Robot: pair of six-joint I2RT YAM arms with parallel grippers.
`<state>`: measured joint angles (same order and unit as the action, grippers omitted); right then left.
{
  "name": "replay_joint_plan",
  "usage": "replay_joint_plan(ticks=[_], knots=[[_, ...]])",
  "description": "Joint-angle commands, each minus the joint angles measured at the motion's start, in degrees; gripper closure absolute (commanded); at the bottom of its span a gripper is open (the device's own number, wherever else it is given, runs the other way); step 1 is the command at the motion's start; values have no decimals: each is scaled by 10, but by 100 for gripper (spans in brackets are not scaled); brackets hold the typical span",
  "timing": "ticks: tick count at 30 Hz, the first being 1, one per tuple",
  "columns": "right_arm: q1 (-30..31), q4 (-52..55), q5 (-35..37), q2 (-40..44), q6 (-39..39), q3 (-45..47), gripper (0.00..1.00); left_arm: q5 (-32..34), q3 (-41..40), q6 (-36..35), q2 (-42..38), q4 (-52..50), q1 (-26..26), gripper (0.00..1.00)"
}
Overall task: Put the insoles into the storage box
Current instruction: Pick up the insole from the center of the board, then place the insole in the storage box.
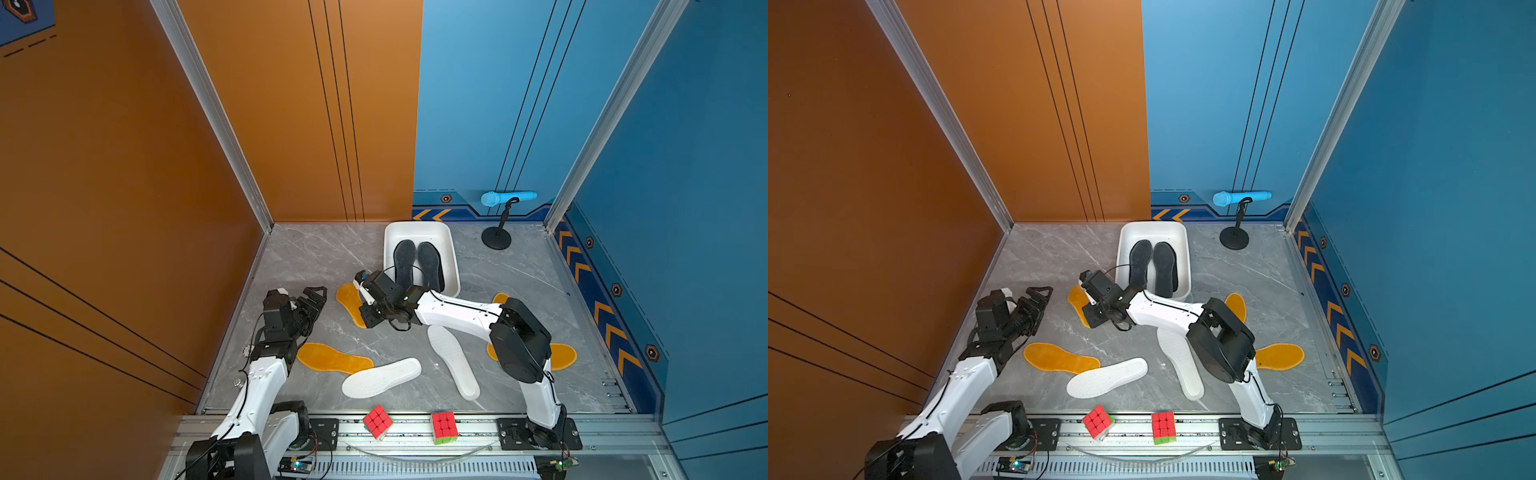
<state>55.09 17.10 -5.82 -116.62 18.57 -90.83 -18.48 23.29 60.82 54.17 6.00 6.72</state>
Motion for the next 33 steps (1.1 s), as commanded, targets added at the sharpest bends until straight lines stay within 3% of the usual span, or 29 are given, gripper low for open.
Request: replay_joint_plan(ticks=[1,10,18,25,33], knots=[[-8,11,-23,39,-14,-24,100,-7,-14,7,-5,11,10,3],[-41,20,-13,99,-19,-48,100,-18,-12,7,5,19,13,3],[-93,63,77,122,-17,-71,100,-33,1,9,22,27,12,2],[-141,107,147,106,-4,-75,100,-34,11,5,33,29,4,2],[-186,124,137,36,13,-96,100,-35,12,8,43,37,-6,2]])
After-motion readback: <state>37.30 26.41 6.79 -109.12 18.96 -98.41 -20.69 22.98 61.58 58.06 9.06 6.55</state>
